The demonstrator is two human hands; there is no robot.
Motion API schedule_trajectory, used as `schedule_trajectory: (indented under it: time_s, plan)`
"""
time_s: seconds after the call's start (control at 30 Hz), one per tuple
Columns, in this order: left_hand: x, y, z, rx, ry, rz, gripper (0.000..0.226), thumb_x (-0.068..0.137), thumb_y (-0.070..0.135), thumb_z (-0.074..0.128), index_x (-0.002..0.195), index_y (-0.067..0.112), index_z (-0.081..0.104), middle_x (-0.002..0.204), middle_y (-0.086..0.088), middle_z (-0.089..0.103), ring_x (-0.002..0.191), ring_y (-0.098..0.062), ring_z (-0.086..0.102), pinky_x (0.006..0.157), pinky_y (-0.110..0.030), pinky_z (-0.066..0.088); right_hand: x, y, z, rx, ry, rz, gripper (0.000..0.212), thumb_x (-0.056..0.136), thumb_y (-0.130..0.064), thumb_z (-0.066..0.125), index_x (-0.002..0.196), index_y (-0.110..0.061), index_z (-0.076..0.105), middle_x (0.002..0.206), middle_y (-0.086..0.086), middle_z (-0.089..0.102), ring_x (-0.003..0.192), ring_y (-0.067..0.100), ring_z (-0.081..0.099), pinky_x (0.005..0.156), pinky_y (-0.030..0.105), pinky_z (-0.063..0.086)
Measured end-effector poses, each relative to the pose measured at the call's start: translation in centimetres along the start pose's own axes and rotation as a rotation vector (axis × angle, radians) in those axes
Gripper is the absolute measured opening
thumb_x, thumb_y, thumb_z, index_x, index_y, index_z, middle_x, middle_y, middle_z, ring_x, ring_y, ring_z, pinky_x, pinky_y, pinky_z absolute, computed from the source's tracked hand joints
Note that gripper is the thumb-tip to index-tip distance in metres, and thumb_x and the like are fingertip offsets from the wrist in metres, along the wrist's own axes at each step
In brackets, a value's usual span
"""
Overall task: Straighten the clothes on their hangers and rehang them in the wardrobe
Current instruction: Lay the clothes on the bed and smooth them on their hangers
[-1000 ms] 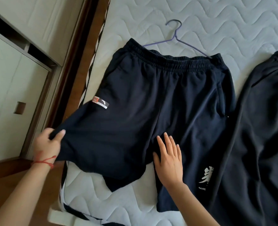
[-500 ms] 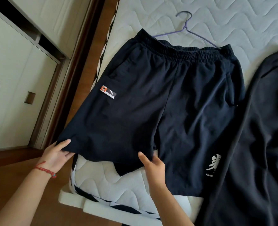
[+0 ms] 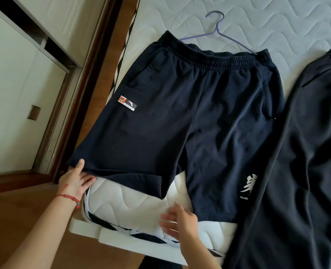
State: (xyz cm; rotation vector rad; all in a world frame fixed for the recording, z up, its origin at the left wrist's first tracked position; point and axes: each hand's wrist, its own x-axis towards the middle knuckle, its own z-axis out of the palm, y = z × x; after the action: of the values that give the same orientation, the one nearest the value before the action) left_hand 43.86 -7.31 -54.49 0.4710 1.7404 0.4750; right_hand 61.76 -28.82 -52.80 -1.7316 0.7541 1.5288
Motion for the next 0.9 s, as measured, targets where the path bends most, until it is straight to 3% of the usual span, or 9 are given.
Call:
schedule_trajectory:
  time_s: [0.1, 0.2, 0.37, 0.53, 0.63, 0.7, 0.77, 0.83, 0.9]
  plan:
    - [-1.0, -0.2, 0.4, 0.147, -0.013, -0.013, 0.049, 0.09, 0.031, 0.056, 0.128, 0.003, 0.043, 0.109, -0.023, 0.057, 0.088, -0.027, 0.06, 0.094, -0.041, 0.046, 0.1, 1.1, -2.8, 0.202, 0.213, -0.042, 0.027, 0.088, -0.027, 0.057, 0.083, -0.001, 0.055, 0.075, 0.016, 0.068, 0.057, 0.028, 0.062, 0.053, 0.029, 0.048]
    - [-1.9, -0.7, 1.4, 0.314, -0.001, -0.066, 0.055, 0.084, 0.04, 0.062, 0.12, 0.0, 0.049, 0.092, -0.021, 0.063, 0.076, -0.025, 0.063, 0.074, -0.034, 0.052, -0.4, 1.1, -4.6, 0.525, 0.252, -0.069, 0.035, 0.086, -0.031, 0.063, 0.104, -0.003, 0.051, 0.083, 0.018, 0.063, 0.06, 0.025, 0.066, 0.047, 0.025, 0.052]
    - [-3.3, -1.6, 3.5, 0.399, -0.017, -0.154, 0.038, 0.086, 0.034, 0.06, 0.105, 0.002, 0.053, 0.079, -0.015, 0.061, 0.069, -0.022, 0.06, 0.066, -0.033, 0.051, -1.0, -0.6, -5.8, 0.761, 0.268, -0.08, 0.054, 0.086, -0.036, 0.061, 0.123, 0.001, 0.049, 0.101, 0.016, 0.053, 0.089, 0.026, 0.057, 0.087, 0.04, 0.048]
    - [-4.4, -3.3, 4.6, 0.384, -0.025, -0.218, 0.019, 0.094, 0.004, 0.04, 0.075, 0.004, 0.045, 0.082, -0.015, 0.056, 0.067, -0.022, 0.056, 0.036, -0.02, 0.048, 0.4, 0.6, -5.0, 0.654, 0.203, 0.0, 0.018, 0.09, -0.008, 0.055, 0.107, 0.001, 0.055, 0.067, 0.01, 0.045, 0.044, 0.026, 0.059, 0.043, 0.021, 0.053]
    - [-4.2, -5.5, 4.5, 0.414, 0.007, -0.223, 0.022, 0.086, -0.011, 0.036, 0.07, 0.002, 0.042, 0.077, -0.012, 0.05, 0.065, -0.024, 0.049, 0.029, -0.022, 0.045, 0.1, 1.9, -4.1, 0.539, 0.147, 0.008, 0.013, 0.089, -0.014, 0.061, 0.089, -0.005, 0.05, 0.068, 0.014, 0.058, 0.044, 0.014, 0.063, 0.04, 0.018, 0.051]
    - [-3.5, -6.7, 4.2, 0.393, 0.052, -0.175, 0.018, 0.083, -0.013, 0.04, 0.07, -0.001, 0.045, 0.077, -0.014, 0.05, 0.065, -0.027, 0.048, 0.031, -0.023, 0.047, 0.0, 2.2, -4.2, 0.496, 0.136, -0.011, 0.02, 0.087, -0.014, 0.062, 0.077, -0.008, 0.046, 0.059, 0.011, 0.062, 0.045, 0.014, 0.063, 0.04, 0.018, 0.049]
    - [-2.7, -8.0, 3.7, 0.403, 0.158, -0.061, 0.008, 0.072, -0.004, 0.055, 0.079, -0.008, 0.052, 0.086, -0.022, 0.06, 0.077, -0.036, 0.057, 0.054, -0.036, 0.058, 0.3, 2.4, -4.5, 0.466, 0.124, -0.025, 0.025, 0.087, -0.016, 0.063, 0.07, -0.01, 0.045, 0.048, 0.005, 0.064, 0.042, 0.011, 0.063, 0.043, 0.018, 0.049]
    - [-2.1, -9.4, 3.4, 0.433, 0.264, 0.045, 0.025, 0.065, 0.005, 0.061, 0.088, -0.005, 0.058, 0.101, -0.027, 0.065, 0.091, -0.042, 0.062, 0.08, -0.052, 0.054, 0.4, 2.6, -4.8, 0.449, 0.109, -0.044, 0.027, 0.087, -0.016, 0.063, 0.069, -0.01, 0.044, 0.047, 0.004, 0.064, 0.041, 0.011, 0.063, 0.043, 0.018, 0.049]
    - [-3.2, -10.2, 4.0, 0.411, 0.307, 0.095, 0.034, 0.071, 0.009, 0.067, 0.102, -0.001, 0.06, 0.11, -0.023, 0.065, 0.098, -0.042, 0.061, 0.086, -0.056, 0.051, 0.3, 2.9, -5.0, 0.435, 0.086, -0.059, 0.025, 0.088, -0.016, 0.061, 0.07, -0.01, 0.046, 0.052, 0.007, 0.065, 0.042, 0.012, 0.063, 0.044, 0.019, 0.049]
